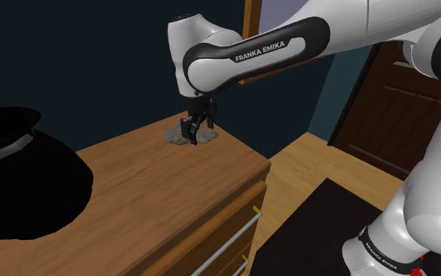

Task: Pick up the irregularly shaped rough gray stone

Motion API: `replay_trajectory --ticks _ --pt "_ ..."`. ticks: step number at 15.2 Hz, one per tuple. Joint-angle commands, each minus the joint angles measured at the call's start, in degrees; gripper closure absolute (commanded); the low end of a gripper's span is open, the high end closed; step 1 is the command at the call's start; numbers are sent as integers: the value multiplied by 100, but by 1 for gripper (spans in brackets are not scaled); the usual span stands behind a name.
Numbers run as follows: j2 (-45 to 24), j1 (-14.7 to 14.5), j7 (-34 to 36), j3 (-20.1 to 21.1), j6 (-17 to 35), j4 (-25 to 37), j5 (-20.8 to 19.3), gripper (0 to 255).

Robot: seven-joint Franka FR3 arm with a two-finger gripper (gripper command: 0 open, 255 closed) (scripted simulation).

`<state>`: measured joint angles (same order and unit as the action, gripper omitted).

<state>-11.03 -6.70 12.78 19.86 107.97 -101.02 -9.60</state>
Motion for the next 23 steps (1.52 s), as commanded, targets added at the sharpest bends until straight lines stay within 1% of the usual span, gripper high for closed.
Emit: replay_trajectory --ticks 1,4,5,14,23 --pt "-43 2 16 -8 138 -95 -24 0" --pt "-74 2 36 -12 248 -178 -41 0" --pt "-75 -1 41 -10 251 -181 -42 255" --pt "-74 2 36 -12 248 -178 -42 255" --pt "64 -1 -63 9 -395 343 38 255"
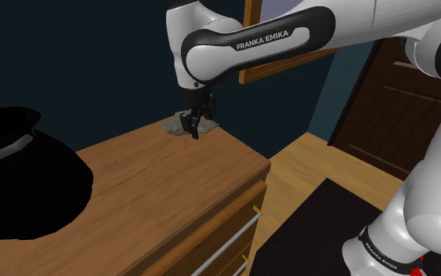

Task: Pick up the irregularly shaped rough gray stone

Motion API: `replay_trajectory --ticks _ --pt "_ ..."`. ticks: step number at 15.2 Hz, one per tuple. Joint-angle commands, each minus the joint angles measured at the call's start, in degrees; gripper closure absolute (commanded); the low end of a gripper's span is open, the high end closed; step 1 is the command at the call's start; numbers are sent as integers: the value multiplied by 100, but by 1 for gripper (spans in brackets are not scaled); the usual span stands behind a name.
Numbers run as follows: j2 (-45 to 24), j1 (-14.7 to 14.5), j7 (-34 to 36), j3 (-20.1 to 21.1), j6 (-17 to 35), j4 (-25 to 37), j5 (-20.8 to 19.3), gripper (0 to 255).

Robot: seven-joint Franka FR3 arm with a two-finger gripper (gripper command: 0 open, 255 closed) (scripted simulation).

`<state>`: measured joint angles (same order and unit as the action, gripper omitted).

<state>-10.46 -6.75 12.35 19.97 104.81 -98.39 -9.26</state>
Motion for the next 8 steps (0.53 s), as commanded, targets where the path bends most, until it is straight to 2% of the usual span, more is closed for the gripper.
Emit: replay_trajectory --ticks 1,8 --pt "15 3 -30 0 -153 146 10 255" --pt "41 -8 -74 9 -538 509 31 255"
